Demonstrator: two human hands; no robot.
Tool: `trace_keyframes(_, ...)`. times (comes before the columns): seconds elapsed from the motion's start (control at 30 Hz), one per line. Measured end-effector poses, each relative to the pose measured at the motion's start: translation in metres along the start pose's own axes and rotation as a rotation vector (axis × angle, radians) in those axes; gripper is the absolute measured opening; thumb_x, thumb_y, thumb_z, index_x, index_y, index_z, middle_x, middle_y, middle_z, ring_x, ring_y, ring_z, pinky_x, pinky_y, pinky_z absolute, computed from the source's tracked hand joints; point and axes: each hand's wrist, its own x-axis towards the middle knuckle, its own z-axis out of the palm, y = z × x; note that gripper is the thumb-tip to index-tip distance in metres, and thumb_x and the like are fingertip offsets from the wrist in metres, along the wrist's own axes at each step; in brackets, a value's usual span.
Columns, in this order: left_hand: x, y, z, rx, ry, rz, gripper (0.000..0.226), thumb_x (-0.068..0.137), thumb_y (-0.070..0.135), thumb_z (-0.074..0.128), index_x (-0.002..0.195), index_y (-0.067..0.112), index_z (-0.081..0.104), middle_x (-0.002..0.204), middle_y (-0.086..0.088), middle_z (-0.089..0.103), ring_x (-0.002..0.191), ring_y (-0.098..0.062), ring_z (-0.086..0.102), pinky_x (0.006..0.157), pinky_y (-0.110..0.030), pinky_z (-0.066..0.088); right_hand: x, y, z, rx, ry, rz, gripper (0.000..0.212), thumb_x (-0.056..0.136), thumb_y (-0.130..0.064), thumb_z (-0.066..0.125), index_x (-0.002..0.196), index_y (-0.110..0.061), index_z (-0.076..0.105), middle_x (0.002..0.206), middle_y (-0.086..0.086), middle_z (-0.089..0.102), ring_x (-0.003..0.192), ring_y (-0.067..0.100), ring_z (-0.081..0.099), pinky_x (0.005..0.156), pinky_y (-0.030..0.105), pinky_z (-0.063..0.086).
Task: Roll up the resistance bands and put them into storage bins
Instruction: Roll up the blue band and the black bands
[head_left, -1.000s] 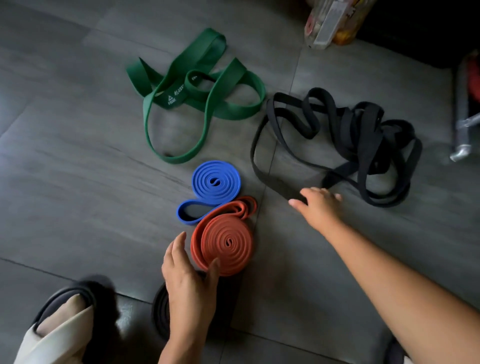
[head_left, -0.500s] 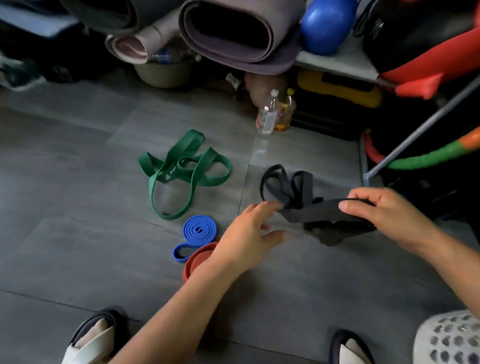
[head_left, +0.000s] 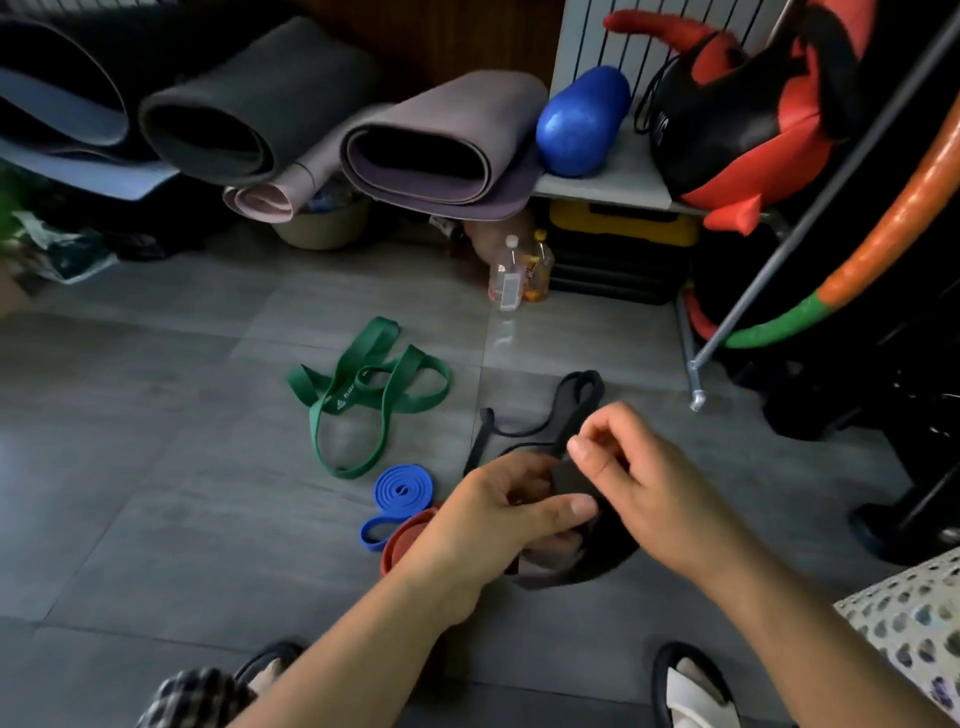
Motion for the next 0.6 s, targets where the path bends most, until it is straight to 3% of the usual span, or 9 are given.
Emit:
trace_keyframes(0.07,0.004,-0.004,-0.010,0.013,0.011,-0.056,0.043,0.062,0.021,0.071,0.101,0.005,0.063,0.086,-0.010,0.065,0.085,-0.023,0.065,0.086,-0.040,0.054,0.002,0.009,0.017,-0.034,-0.020,-0.026,0.010,0.090,-0.034,0.047,0.086,-0.025,0.047,0.075,-0.014,0.050,0.074,-0.003,0.048,0.067,0.014,0.038)
trace_keyframes(0.13,0.010,-0.004,-0.016,0.027,0.031,-0.057,0.024,0.072,0.009,0.071,0.096,0.006,0.065,0.079,-0.005,0.061,0.082,-0.021,0.063,0.090,-0.044,0.052,0.009,0.010,0.028,-0.020,-0.028,-0.026,0.012,0.091,-0.035,0.046,0.084,-0.025,0.046,0.075,-0.014,0.049,0.075,-0.006,0.048,0.067,0.011,0.036)
trace_keyframes(0.23,0.022,-0.001,-0.026,0.007,0.137,-0.040,0.021,0.079,-0.005,0.064,0.095,0.009,0.064,0.073,-0.003,0.059,0.072,-0.017,0.063,0.077,-0.036,0.057,0.025,0.015,0.035,0.059,0.018,-0.047,0.024,0.088,-0.055,0.040,0.081,-0.033,0.046,0.080,-0.013,0.049,0.077,-0.006,0.049,0.069,0.007,0.035)
trace_keyframes(0.33,0.031,0.003,-0.037,-0.080,0.248,-0.051,0.021,0.080,-0.013,0.057,0.088,0.007,0.058,0.073,-0.010,0.061,0.057,-0.014,0.062,0.058,-0.025,0.054,0.031,0.026,0.042,0.067,-0.048,-0.158,0.052,0.084,-0.064,0.036,0.110,-0.025,0.057,0.112,-0.011,0.053,0.106,-0.003,0.047,0.093,0.013,0.033)
trace_keyframes(0.4,0.034,0.004,-0.042,-0.097,0.264,-0.069,0.020,0.081,-0.014,0.056,0.087,0.006,0.054,0.070,-0.010,0.061,0.051,-0.012,0.060,0.050,-0.022,0.051,0.031,0.033,0.047,-0.107,-0.108,-0.275,0.059,0.084,-0.066,0.035,0.128,-0.029,0.046,0.130,-0.012,0.046,0.125,0.004,0.036,0.104,0.018,0.025)
trace_keyframes(0.53,0.034,0.005,-0.049,-0.151,0.304,-0.114,0.017,0.079,-0.008,0.061,0.085,0.007,0.056,0.071,-0.013,0.061,0.050,-0.017,0.057,0.044,-0.019,0.046,0.033,0.028,0.048,0.085,-0.222,-0.075,0.070,0.070,-0.077,0.042,0.127,-0.036,0.041,0.118,-0.020,0.050,0.114,-0.006,0.043,0.091,0.003,0.033)
trace_keyframes(0.6,0.036,0.005,-0.052,-0.217,0.316,-0.152,0.016,0.079,-0.007,0.060,0.083,0.007,0.055,0.070,-0.013,0.061,0.049,-0.018,0.057,0.044,-0.019,0.046,0.033,0.028,0.048,0.147,-0.201,-0.033,0.059,0.069,-0.071,0.054,0.117,-0.037,0.044,0.112,-0.023,0.054,0.108,-0.008,0.048,0.087,0.006,0.038)
